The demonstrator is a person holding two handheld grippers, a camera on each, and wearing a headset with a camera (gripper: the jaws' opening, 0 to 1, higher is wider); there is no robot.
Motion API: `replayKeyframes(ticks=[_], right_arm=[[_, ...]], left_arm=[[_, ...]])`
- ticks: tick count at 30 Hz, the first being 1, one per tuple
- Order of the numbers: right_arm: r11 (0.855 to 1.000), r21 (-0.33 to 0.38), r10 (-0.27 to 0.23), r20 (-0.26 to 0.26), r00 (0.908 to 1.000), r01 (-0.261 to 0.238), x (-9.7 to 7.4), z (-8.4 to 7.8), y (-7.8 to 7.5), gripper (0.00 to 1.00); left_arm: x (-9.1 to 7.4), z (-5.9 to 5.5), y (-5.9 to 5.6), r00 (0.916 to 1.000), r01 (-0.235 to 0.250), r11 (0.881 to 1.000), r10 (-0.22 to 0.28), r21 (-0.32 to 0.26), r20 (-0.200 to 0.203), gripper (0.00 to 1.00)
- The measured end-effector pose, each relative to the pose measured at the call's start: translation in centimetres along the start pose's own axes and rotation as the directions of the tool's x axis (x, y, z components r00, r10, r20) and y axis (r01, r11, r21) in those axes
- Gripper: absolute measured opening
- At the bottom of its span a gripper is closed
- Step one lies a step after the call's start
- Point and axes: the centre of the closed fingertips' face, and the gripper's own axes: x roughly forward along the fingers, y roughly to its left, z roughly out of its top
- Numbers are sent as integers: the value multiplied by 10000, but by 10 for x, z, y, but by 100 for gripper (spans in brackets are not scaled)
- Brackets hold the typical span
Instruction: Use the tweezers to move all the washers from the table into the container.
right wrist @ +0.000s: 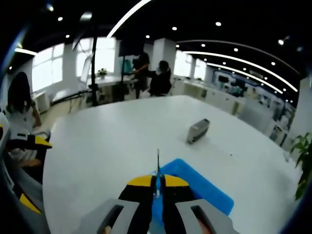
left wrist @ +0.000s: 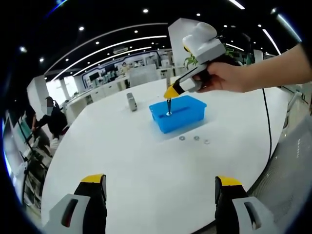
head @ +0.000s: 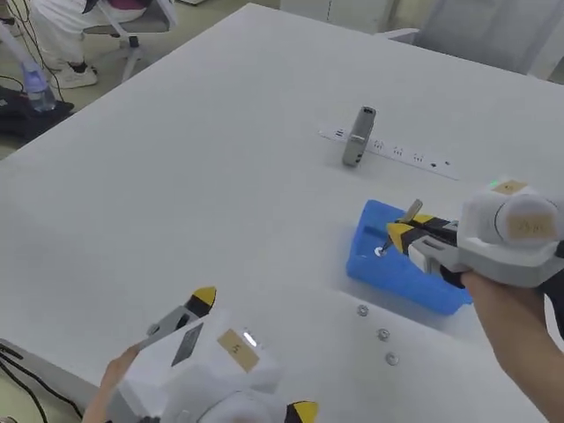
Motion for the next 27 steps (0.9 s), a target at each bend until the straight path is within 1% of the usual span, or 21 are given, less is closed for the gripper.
replayKeyframes(ticks=[1, 4, 7, 12, 14, 20, 22, 24, 27], right_arm=[[10000, -21, 7, -113, 9999, -7, 3, -4, 0, 2], [10000, 8, 0, -247, 9997, 0, 10, -13, -2, 2], [10000, 84, -28, -288, 9996, 30, 14, -17, -5, 2], [9998, -125, -151, -409, 9990, 146, 21, -22, -8, 2], [9999, -72, -99, -458, 9989, 96, 23, -25, -8, 2], [9997, -231, -101, -456, 9989, 90, 26, -27, -7, 2], [9991, -408, -158, -566, 9983, 135, 26, -30, -7, 2], [9990, -433, -155, -459, 9988, 135, 27, -29, -7, 2], [9984, -543, -186, -442, 9989, 162, 27, -29, -7, 2]], left_arm=[[0, -1, 0, 10000, -18, 10000, 18, 2, -33, 94], [0, -1, 1, 10000, -33, 10000, 33, 2, -89, 94], [1, -1, 1, 9999, -43, 10000, 43, 47, -98, 94], [2, -3, 1, 9998, -55, 10000, 56, 60, -175, 94], [2, -3, 1, 9998, -60, 10000, 61, 52, -194, 94], [2, -3, 0, 9998, -15, 10000, 17, 72, -211, 93], [2, -3, -1, 9997, 4, 10000, -2, 88, -231, 93], [2, -3, -1, 9997, 7, 10000, -5, 91, -238, 93], [2, -2, -1, 9998, 33, 10000, -33, 36, -190, 93]])
